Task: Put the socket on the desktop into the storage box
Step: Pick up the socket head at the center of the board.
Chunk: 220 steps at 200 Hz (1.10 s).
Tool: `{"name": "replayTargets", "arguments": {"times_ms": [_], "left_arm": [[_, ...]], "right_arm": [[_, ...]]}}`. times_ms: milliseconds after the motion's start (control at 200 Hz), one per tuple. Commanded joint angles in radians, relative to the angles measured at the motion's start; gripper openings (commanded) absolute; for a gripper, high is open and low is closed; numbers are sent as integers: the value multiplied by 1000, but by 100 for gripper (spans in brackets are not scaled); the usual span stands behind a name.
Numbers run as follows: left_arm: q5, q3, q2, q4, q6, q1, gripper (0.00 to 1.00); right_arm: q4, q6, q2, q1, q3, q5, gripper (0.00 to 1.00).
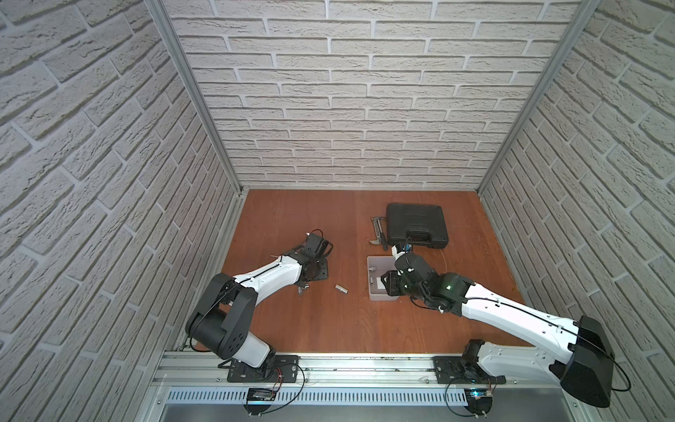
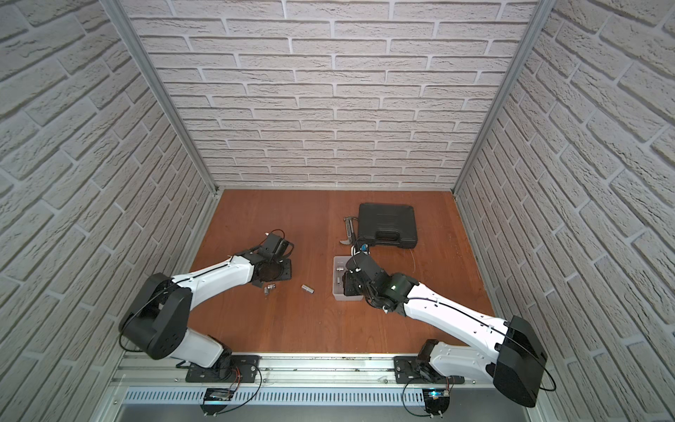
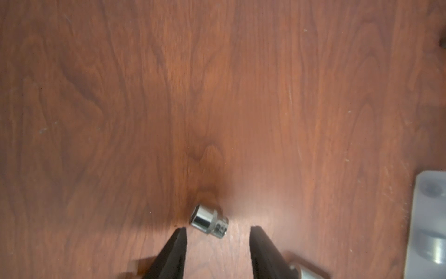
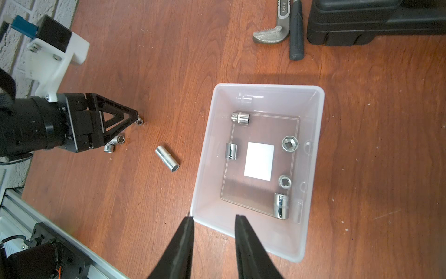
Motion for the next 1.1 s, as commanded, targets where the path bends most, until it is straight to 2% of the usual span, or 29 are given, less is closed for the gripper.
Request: {"name": "replayTargets", "arguments": {"times_ms": [0,535,780,1095], "left_arm": [[-8,24,25,16,11,11,46],[28,46,102,25,2,14,44],[84,36,118,70,-4,8,38],[70,16,126,59,-38,-19,32]], "right_arm": [[27,-7,-7,7,5,6,35],[36,-5,-9,6,-11,6,35],[33,-3,-16,7,-14,11,34],[33,-1,-16,7,-14,13,34]]}}
